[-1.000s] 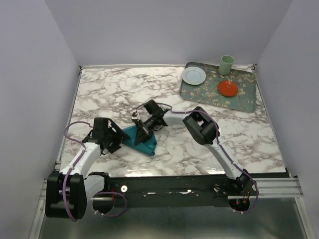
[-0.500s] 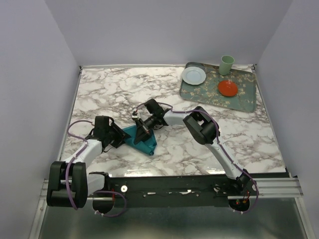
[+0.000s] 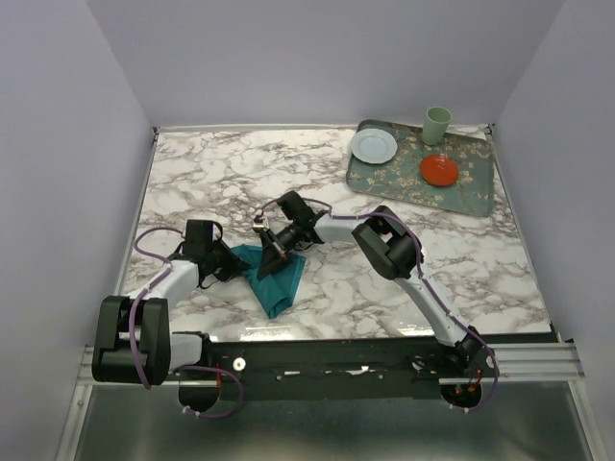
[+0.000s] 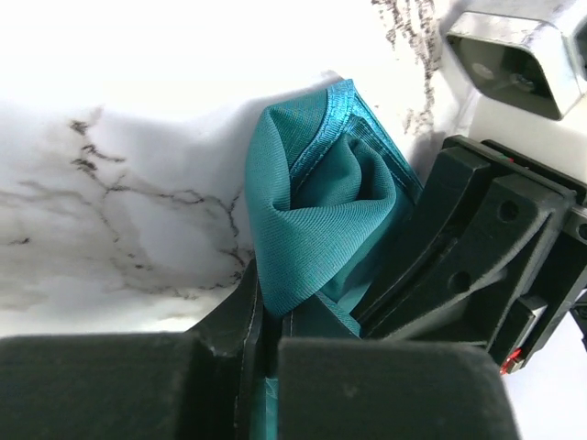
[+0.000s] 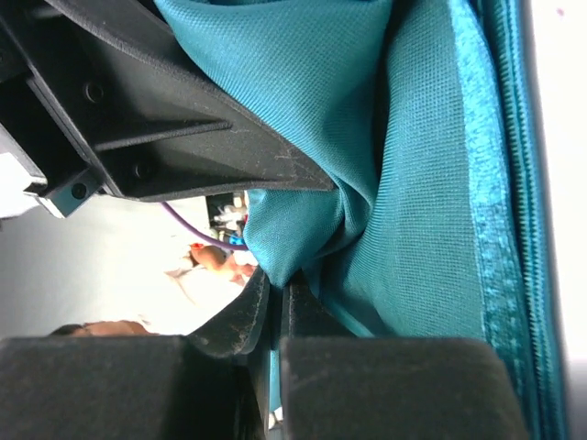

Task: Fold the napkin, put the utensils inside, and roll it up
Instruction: Roll the napkin with the utensil

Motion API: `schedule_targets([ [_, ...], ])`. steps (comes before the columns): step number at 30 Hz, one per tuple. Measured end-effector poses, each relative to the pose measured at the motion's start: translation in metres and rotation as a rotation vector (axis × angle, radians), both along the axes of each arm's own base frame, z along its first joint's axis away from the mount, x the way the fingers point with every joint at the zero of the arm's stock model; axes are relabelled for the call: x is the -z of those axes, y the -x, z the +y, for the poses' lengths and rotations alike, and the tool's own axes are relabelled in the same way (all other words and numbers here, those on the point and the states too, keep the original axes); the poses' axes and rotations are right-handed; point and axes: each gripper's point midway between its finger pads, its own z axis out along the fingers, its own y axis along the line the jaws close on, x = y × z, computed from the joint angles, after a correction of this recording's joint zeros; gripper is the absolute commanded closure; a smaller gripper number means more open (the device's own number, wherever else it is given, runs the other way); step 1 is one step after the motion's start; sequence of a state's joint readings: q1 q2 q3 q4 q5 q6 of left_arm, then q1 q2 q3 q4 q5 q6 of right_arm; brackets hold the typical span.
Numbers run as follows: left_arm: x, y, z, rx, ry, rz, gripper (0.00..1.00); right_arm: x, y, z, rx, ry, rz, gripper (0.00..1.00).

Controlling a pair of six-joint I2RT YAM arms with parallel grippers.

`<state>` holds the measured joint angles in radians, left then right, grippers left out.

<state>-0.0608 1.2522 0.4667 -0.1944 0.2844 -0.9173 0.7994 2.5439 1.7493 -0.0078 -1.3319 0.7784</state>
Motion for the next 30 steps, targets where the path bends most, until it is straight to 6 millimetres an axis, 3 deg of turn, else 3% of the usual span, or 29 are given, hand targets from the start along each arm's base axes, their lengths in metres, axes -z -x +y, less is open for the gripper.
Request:
schedule_targets([
  [2, 0.0, 0.002, 0.001, 0.006, -0.007, 0.012, 1.0, 0.001, 0.0, 0.0, 0.001, 0.001, -0.004, 0.76],
  [3, 0.0, 0.002, 0.001, 0.009, -0.012, 0.016, 1.0, 0.002, 0.001, 0.001, 0.001, 0.001, -0.009, 0.67],
  [6, 0.0, 0.006, 0.003, 0.024, -0.028, 0.036, 1.0, 0.006, 0.003, -0.001, 0.013, 0.027, -0.032, 0.51],
  [11, 0.001, 0.011, 0.003, 0.032, -0.036, 0.055, 1.0, 0.004, -0.002, -0.011, 0.069, 0.132, -0.183, 0.44],
  [17, 0.0, 0.016, 0.001, 0.04, -0.04, 0.067, 1.0, -0.038, -0.018, -0.032, 0.163, 0.253, -0.473, 0.4],
  [21, 0.0, 0.019, -0.003, 0.034, -0.035, 0.083, 1.0, -0.072, -0.025, -0.035, 0.242, 0.304, -0.681, 0.38],
  [24, 0.001, 0.021, -0.006, 0.022, -0.026, 0.099, 1.0, -0.078, -0.006, -0.023, 0.251, 0.339, -0.807, 0.38],
  [30, 0.0, 0.026, -0.005, -0.027, -0.022, 0.137, 1.0, -0.05, 0.037, -0.003, 0.216, 0.442, -0.984, 0.37],
])
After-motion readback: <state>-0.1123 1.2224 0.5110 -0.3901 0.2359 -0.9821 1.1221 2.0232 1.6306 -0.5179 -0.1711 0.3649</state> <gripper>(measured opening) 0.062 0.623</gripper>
